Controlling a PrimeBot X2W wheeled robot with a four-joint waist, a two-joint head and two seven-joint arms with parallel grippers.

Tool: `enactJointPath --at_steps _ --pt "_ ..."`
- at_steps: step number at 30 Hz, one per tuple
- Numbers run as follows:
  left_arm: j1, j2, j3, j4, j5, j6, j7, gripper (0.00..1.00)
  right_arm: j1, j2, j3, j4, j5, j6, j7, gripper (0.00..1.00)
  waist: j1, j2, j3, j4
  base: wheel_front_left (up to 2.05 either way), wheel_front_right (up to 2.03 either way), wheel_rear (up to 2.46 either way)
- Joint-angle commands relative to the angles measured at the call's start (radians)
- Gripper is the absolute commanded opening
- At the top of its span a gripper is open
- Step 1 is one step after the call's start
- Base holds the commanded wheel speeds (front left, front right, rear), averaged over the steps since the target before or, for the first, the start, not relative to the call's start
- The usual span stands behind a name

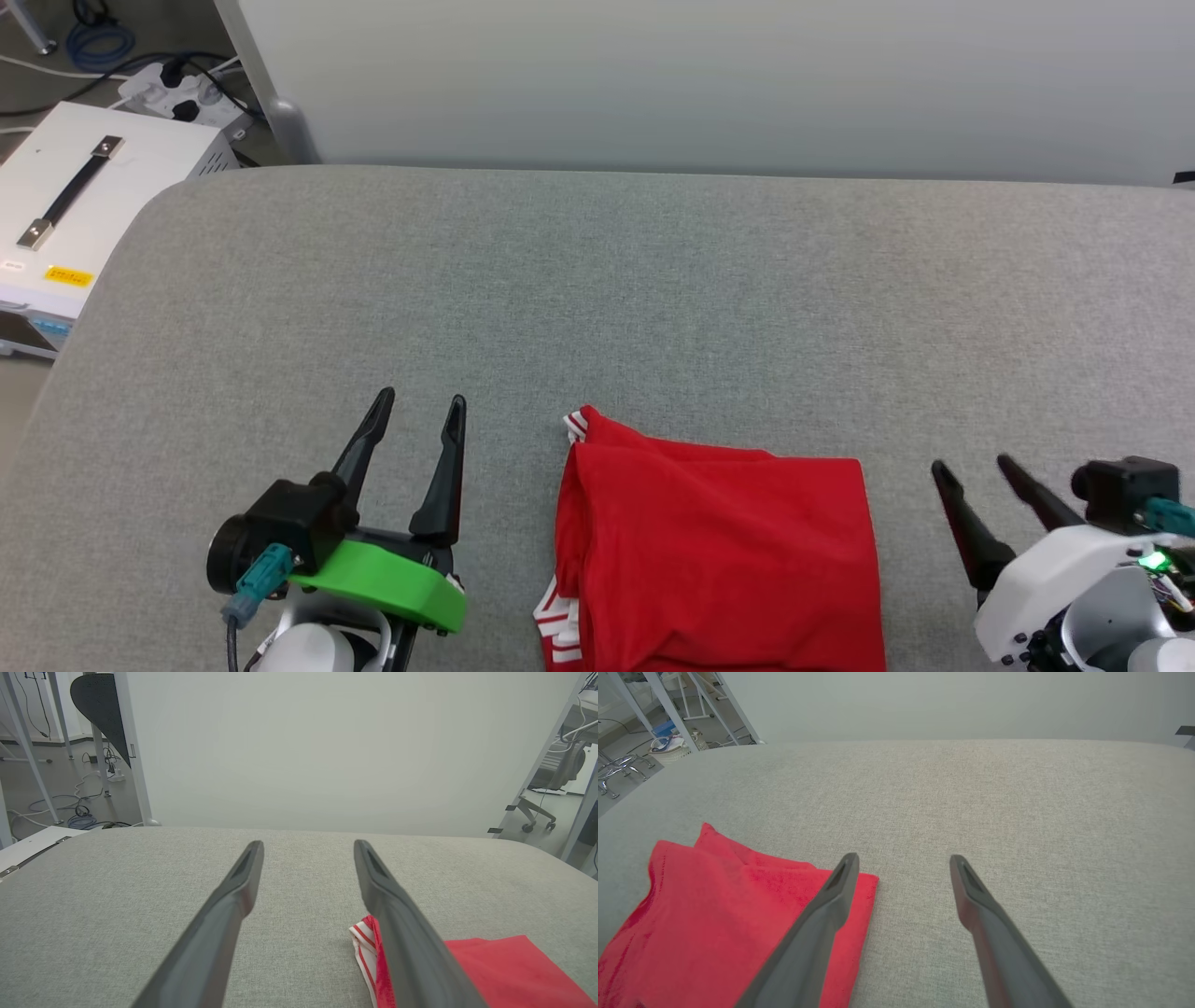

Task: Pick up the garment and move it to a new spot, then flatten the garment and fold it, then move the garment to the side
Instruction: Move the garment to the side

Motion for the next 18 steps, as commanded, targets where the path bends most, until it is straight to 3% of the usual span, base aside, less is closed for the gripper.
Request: enactJointPath --at_steps 1,5,9,18 --pt "0.004 0.006 -0.002 0.004 0.001 -0.003 -0.006 1.00 0.005 -0.005 0.006 -0.013 0.026 0.000 0.071 1.00 0.0000 -0.0001 0.008 0.004 0.00 0.00 0.00" --pt "-0.006 0.007 -0.020 0.020 -0.009 -0.003 -0.006 1.00 0.003 0.024 0.006 -0.054 0.113 0.000 0.334 1.00 0.0000 -0.0001 0.027 0.017 0.00 0.00 0.00" --pt "-0.026 0.009 -0.026 0.021 -0.014 -0.003 -0.006 1.00 -0.001 0.040 -0.010 -0.094 0.090 0.000 0.532 1.00 0.0000 -0.0001 0.053 0.037 0.00 0.00 0.00" --pt "-0.059 0.005 -0.042 0.023 -0.015 -0.003 -0.006 1.00 -0.048 0.122 -0.047 -0.070 0.034 0.000 0.707 1.00 0.0000 -0.0001 0.110 0.087 0.00 0.00 0.00"
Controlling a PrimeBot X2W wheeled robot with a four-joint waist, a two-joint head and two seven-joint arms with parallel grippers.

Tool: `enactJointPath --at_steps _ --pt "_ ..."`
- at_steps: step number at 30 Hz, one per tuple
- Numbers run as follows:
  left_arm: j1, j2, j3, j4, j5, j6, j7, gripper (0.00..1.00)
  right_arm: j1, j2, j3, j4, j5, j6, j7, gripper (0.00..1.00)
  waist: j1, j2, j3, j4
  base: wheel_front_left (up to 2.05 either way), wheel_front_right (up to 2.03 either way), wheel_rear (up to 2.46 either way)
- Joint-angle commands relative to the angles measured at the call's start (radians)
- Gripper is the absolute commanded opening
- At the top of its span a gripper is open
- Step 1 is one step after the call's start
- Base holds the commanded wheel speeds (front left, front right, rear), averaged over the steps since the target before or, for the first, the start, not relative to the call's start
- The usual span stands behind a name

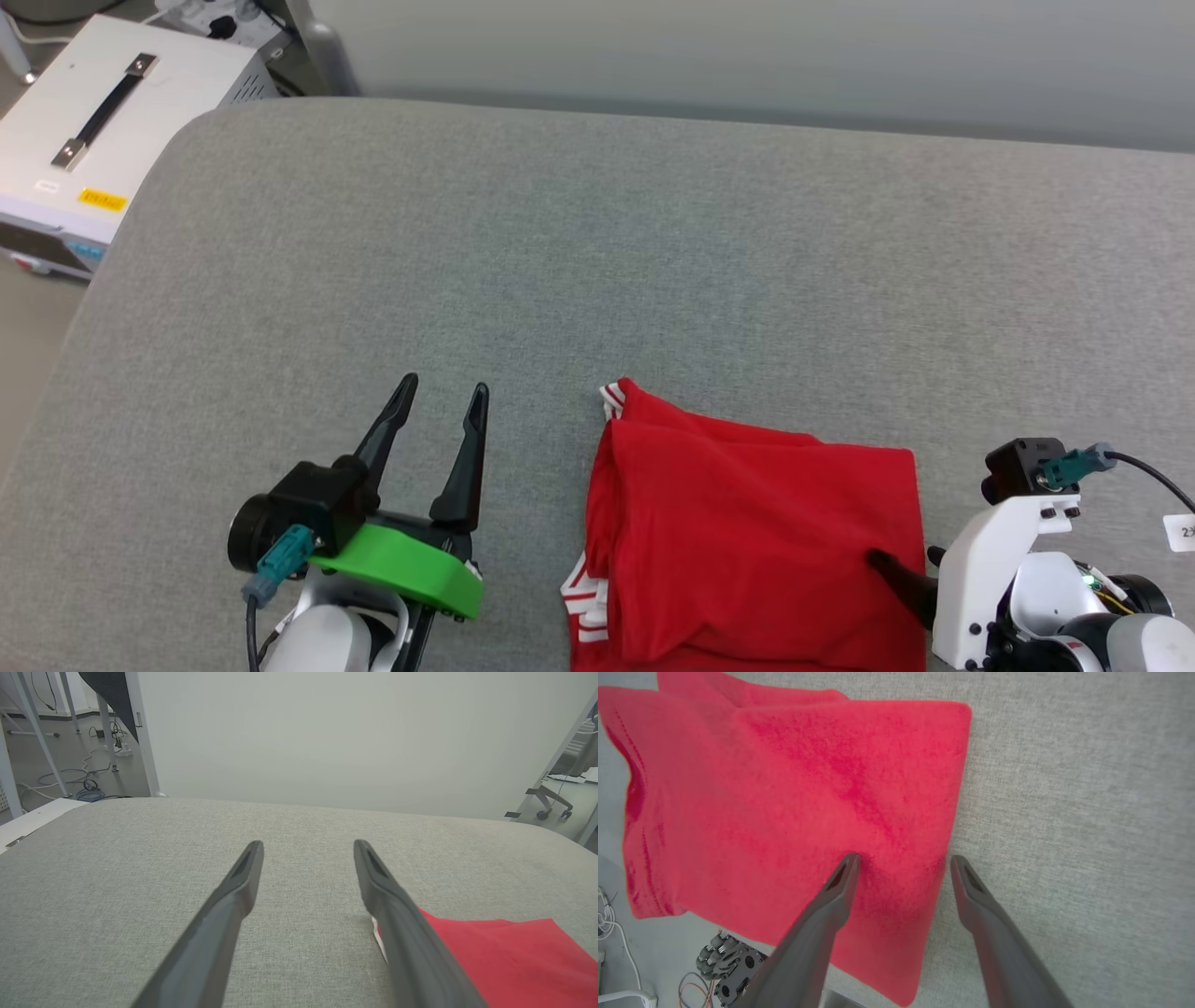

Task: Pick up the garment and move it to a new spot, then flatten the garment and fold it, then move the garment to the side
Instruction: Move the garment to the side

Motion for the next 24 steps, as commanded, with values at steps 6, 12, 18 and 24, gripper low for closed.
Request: enactJointPath --at_steps 6,12,18,24 --pt "-0.049 -0.003 -0.007 0.000 -0.005 -0.003 -0.006 1.00 -0.038 0.026 0.003 0.065 -0.034 0.000 0.026 1.00 0.0000 0.0000 0.058 0.050 0.00 0.00 0.00" --pt "-0.059 -0.006 -0.001 0.003 -0.006 -0.003 -0.006 1.00 -0.037 0.035 0.052 0.136 -0.027 0.000 0.041 0.24 0.0000 0.0000 0.071 0.057 0.00 0.00 0.00" --pt "-0.059 -0.006 -0.003 0.004 -0.009 -0.003 -0.006 1.00 -0.051 0.019 0.075 0.159 -0.033 0.000 0.000 0.00 0.0000 0.0000 0.058 0.046 0.00 0.00 0.00" --pt "-0.041 0.007 -0.020 0.012 -0.008 -0.003 -0.006 1.00 -0.089 -0.115 0.143 0.095 -0.083 0.000 -0.081 0.00 0.0000 0.0000 0.007 -0.001 0.00 0.00 0.00"
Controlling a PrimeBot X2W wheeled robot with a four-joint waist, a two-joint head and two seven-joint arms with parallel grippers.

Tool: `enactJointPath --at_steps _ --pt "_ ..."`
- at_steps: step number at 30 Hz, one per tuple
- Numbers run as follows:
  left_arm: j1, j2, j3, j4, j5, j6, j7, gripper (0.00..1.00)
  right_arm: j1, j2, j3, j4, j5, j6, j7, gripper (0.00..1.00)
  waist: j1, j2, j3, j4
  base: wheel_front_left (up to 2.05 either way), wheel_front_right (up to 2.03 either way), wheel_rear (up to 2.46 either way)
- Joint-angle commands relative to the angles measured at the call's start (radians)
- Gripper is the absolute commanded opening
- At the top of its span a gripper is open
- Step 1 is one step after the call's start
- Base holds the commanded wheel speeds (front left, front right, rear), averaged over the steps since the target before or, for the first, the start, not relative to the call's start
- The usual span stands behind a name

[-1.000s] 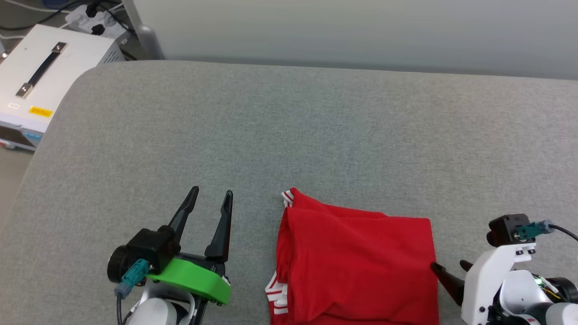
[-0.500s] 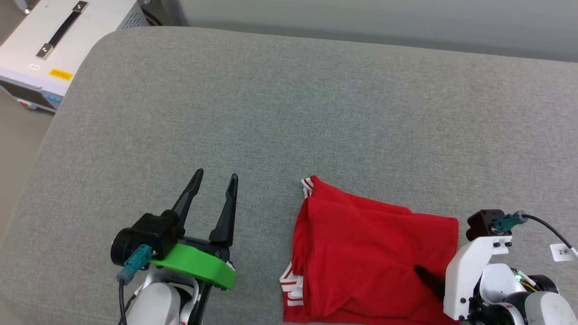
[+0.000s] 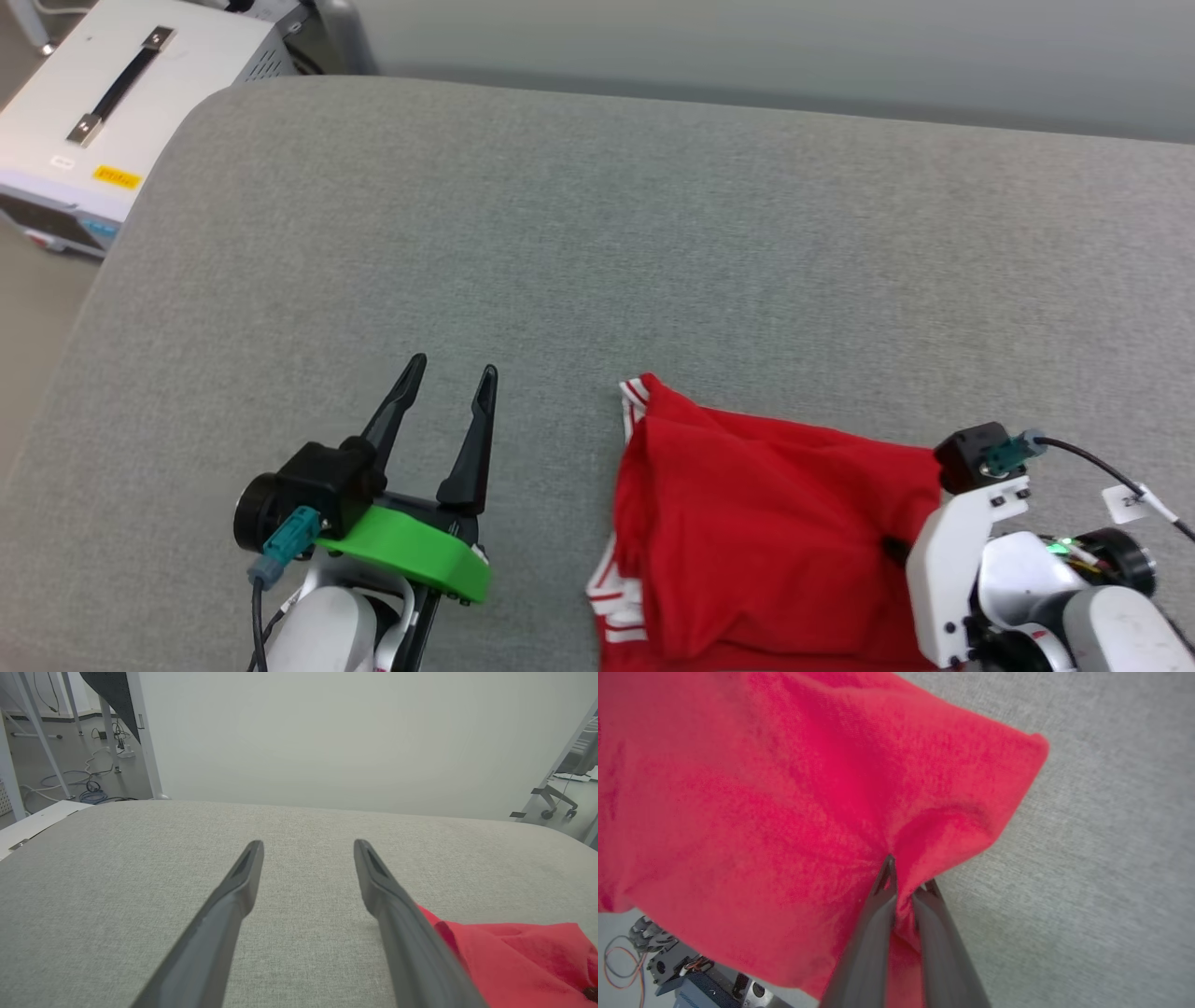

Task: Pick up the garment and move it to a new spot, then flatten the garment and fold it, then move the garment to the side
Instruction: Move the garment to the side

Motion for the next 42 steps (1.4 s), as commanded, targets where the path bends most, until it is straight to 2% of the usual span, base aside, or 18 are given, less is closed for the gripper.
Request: enactJointPath --at_steps 1,9,15,18,25,33,42 --pt "0.004 0.004 -0.004 0.000 -0.004 -0.003 -0.006 1.00 -0.017 -0.049 0.007 -0.014 -0.017 -0.001 -0.008 0.00 0.0000 0.0000 -0.025 -0.032 0.00 0.00 0.00" --pt "0.019 0.010 -0.046 -0.015 0.002 -0.003 -0.006 1.00 -0.053 -0.276 0.068 -0.114 -0.035 -0.001 0.020 0.00 0.0000 0.0000 -0.024 -0.144 0.00 0.00 0.00" --pt "-0.005 0.013 -0.074 -0.045 -0.008 -0.003 -0.006 1.00 -0.093 -0.461 0.101 -0.162 -0.018 -0.001 0.036 0.00 0.0000 0.0000 0.039 -0.239 0.00 0.00 0.00" --pt "-0.034 0.019 -0.084 -0.070 -0.021 -0.003 -0.006 1.00 -0.122 -0.544 0.105 -0.158 -0.014 -0.001 0.007 0.00 0.0000 0.0000 0.091 -0.286 0.00 0.00 0.00" --pt "-0.122 0.069 -0.124 -0.136 -0.001 -0.003 -0.006 1.00 -0.201 -0.665 0.058 -0.038 -0.012 -0.001 -0.102 0.00 0.0000 0.0000 0.234 -0.369 0.00 0.00 0.00" --pt "-0.223 0.135 -0.154 -0.262 0.018 -0.003 0.048 1.00 -0.321 -0.693 -0.019 0.222 -0.051 -0.001 -0.308 0.00 0.0000 0.0000 0.399 -0.434 0.00 0.00 0.00" --pt "-0.269 0.181 -0.155 -0.399 0.046 0.004 0.128 1.00 -0.450 -0.626 -0.101 0.501 -0.128 -0.001 -0.510 0.00 0.0000 0.0000 0.470 -0.450 0.00 0.00 0.00"
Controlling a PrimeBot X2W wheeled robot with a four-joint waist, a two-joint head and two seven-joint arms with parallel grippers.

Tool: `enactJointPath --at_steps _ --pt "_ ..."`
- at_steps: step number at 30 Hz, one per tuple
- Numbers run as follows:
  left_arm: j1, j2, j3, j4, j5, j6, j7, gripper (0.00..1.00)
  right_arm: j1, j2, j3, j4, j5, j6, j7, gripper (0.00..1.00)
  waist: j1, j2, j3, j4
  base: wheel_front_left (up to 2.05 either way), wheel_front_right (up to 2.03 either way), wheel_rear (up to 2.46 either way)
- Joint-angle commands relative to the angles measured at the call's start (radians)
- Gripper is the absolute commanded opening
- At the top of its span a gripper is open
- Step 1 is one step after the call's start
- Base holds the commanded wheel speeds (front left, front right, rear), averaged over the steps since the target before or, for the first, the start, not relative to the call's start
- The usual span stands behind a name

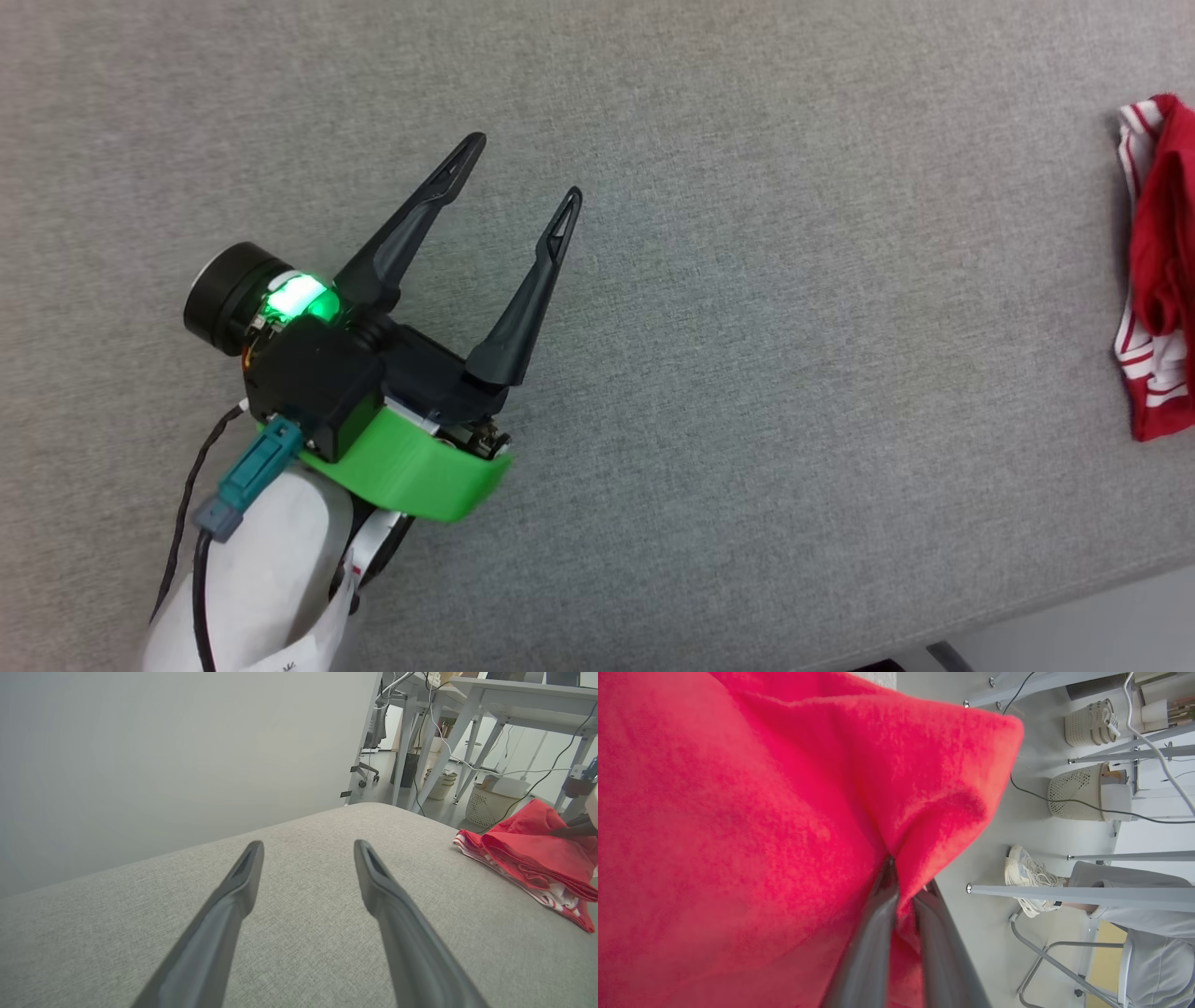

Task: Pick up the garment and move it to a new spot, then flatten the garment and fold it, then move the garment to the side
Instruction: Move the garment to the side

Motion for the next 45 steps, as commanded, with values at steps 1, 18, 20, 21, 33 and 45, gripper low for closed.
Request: enactJointPath --at_steps 1,18,20,21,33,45 --pt "-0.019 0.011 0.003 -0.015 0.010 0.004 0.007 1.00 -0.036 0.015 -0.016 0.028 -0.015 -0.001 -0.029 0.00 -0.0002 -0.0001 0.059 -0.040 0.00 0.00 0.00" --pt "-0.016 0.010 -0.001 -0.029 -0.005 0.020 -0.004 1.00 -0.217 0.082 -0.129 0.299 -0.174 -0.001 -0.233 1.00 -0.0002 -0.0001 0.039 0.010 0.00 0.00 0.00" --pt "-0.010 0.001 -0.002 -0.008 -0.012 0.022 -0.023 1.00 -0.224 0.077 -0.131 0.317 -0.180 -0.001 -0.248 1.00 -0.0002 -0.0001 0.011 0.021 0.00 0.00 0.00" --pt "-0.005 -0.005 -0.003 0.006 -0.018 0.024 -0.036 1.00 -0.226 0.072 -0.132 0.322 -0.180 -0.001 -0.258 1.00 -0.0002 -0.0001 -0.008 0.028 0.00 0.00 0.00" --pt "0.123 -0.051 0.059 0.200 -0.082 0.060 -0.125 1.00 -0.170 0.122 -0.044 0.102 0.016 -0.001 -0.332 1.00 -0.0002 -0.0001 -0.288 0.119 0.00 0.00 0.00" --pt "0.225 -0.122 0.151 0.273 -0.078 0.098 -0.132 1.00 0.122 0.414 -0.051 -0.387 0.087 -0.001 -0.321 1.00 -0.0002 -0.0001 -0.430 0.224 0.00 0.00 0.00"
